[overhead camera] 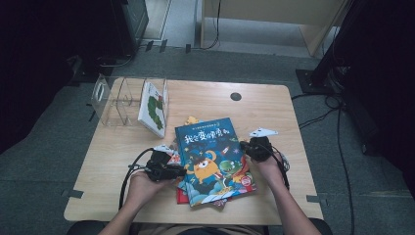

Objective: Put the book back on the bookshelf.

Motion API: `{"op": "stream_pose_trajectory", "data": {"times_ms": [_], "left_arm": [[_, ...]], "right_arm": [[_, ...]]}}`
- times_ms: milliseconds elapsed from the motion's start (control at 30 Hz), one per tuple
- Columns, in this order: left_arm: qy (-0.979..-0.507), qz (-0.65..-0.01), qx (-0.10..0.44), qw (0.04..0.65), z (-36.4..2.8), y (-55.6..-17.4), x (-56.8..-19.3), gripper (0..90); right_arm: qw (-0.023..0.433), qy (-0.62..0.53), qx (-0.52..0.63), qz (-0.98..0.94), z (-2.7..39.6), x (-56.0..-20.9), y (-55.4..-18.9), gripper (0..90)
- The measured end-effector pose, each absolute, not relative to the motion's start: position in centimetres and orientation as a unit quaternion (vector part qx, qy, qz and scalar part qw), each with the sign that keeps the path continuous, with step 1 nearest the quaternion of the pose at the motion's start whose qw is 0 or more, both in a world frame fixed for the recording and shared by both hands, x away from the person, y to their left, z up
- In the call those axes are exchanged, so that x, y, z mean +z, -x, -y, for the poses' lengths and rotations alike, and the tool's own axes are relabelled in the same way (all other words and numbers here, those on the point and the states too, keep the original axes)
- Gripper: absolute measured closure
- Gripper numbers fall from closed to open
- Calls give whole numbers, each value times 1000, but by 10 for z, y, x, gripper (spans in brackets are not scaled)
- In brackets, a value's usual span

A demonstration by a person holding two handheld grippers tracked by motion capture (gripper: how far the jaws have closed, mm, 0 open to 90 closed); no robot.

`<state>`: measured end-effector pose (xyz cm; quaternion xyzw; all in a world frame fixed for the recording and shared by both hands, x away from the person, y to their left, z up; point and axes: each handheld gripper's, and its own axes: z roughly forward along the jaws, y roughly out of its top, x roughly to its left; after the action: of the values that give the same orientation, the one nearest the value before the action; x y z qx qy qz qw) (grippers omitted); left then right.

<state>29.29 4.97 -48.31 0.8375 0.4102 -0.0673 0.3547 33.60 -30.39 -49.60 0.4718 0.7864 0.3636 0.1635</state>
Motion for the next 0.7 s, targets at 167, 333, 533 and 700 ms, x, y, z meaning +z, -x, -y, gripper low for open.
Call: {"op": "stream_pose_trajectory", "data": {"times_ms": [167, 333, 533, 700], "left_arm": [[-834, -411, -76, 359, -51, -290, -484, 727], [-835, -412, -75, 358, -52, -285, -484, 727], [-834, -413, -73, 358, -54, -279, -484, 727], [-832, -415, -73, 359, -55, -275, -484, 727]], "right_arm": [[162, -467, 366, -789, 301, -496, -341, 900], [161, -463, 365, -791, 296, -496, -346, 900], [158, -460, 366, -793, 291, -496, -351, 900], [161, -454, 365, -797, 285, -496, -355, 900]]}}
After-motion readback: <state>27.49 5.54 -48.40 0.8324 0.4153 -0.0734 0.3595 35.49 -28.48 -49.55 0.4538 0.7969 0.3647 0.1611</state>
